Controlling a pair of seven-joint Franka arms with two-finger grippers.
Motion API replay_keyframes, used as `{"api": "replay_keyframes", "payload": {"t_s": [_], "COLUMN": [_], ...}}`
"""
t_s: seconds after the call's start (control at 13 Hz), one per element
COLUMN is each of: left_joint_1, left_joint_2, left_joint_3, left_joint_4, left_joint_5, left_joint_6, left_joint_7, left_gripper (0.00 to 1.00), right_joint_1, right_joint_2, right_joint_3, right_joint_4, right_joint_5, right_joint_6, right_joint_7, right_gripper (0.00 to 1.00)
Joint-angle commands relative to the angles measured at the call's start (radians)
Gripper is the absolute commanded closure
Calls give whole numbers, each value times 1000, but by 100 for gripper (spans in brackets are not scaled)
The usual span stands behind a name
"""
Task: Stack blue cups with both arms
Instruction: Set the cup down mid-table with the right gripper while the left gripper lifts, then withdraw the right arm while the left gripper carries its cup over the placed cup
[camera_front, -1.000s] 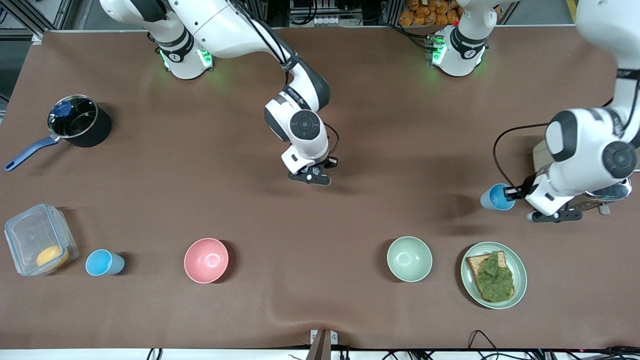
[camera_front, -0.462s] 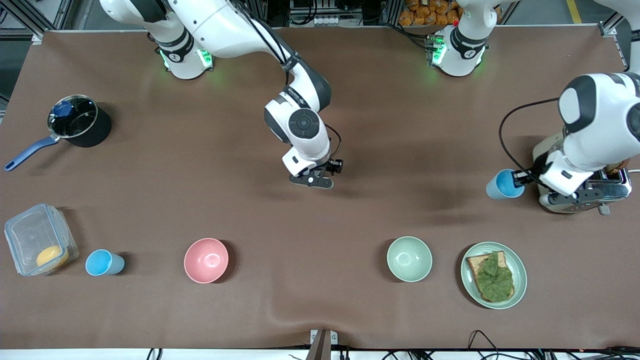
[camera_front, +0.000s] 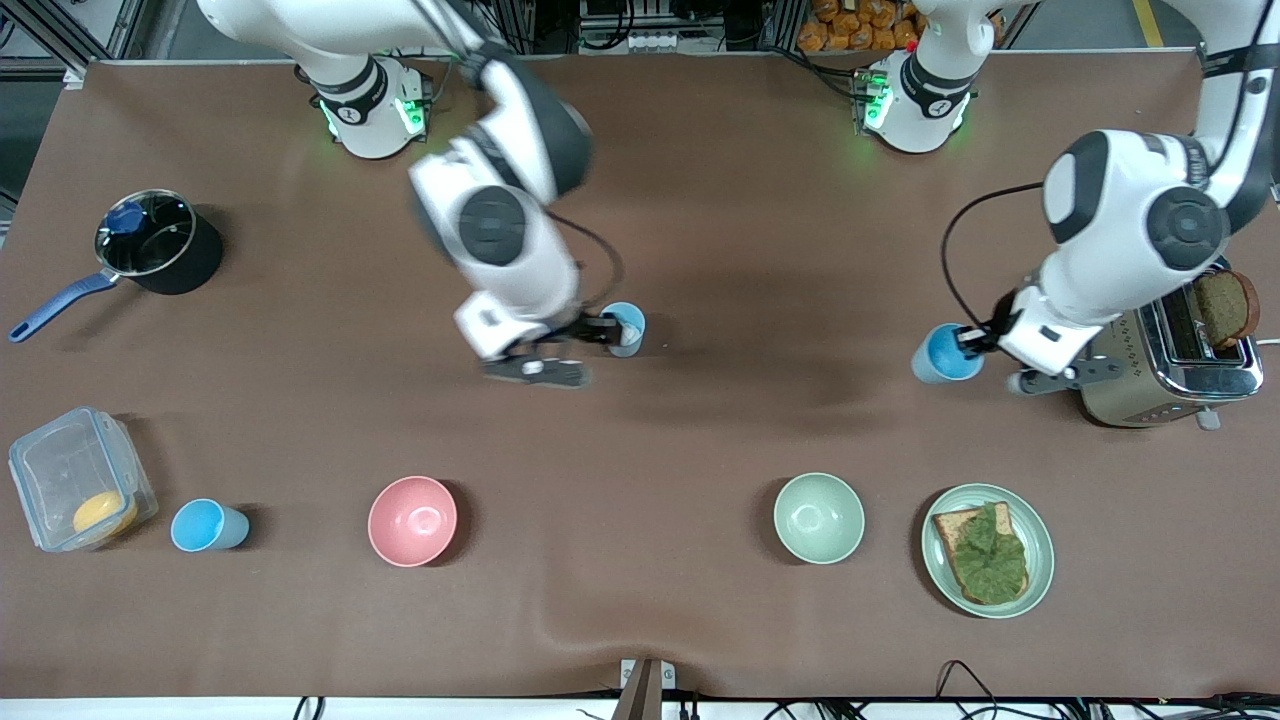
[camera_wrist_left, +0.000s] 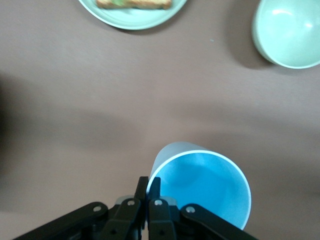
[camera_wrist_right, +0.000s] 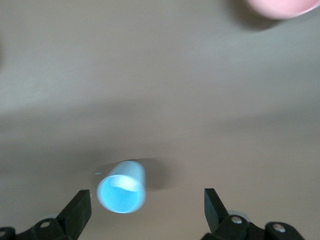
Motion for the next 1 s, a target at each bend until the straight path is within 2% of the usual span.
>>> {"api": "replay_keyframes", "payload": {"t_s": [0.0, 0.08, 0.23, 0.31, 0.38, 0.46, 0.69, 0.85, 0.92], "left_joint_1": [-6, -18, -87, -142, -187, -228, -328, -386, -412], "left_joint_2": [9, 29, 68, 86, 103, 112, 137, 205, 238], "left_joint_3": [-96, -125, -149, -147, -147, -147, -147, -146, -147], "left_joint_4": [6, 32, 78, 95, 117, 129, 140, 203, 233], "left_joint_5": [-20, -20, -14, -3, 15, 33, 53, 107, 156], "left_joint_6": [0, -2, -4, -4, -4, -5, -5, -5, -5], "left_joint_7": [-135, -205, -342, -417, -484, -552, -675, -773, -839], "left_gripper": [100, 100, 100, 100, 100, 100, 100, 100, 100], "right_joint_1": [-175, -244, -376, -400, -412, -417, -485, -532, -561], "right_joint_2": [-74, -91, -111, -111, -119, -151, -289, -414, -450], "right_joint_3": [17, 6, 5, 3, 6, 6, 25, 34, 34], "right_joint_4": [-29, -30, -41, -41, -41, -46, -201, -335, -355], "right_joint_5": [6, -2, -11, -61, -147, -175, -164, -148, -131], "right_joint_6": [-152, -209, -228, -227, -225, -219, -129, -29, -20], "right_joint_7": [-225, -311, -478, -520, -534, -540, -579, -709, -759], "right_gripper": [0, 0, 0, 0, 0, 0, 0, 0, 0]}}
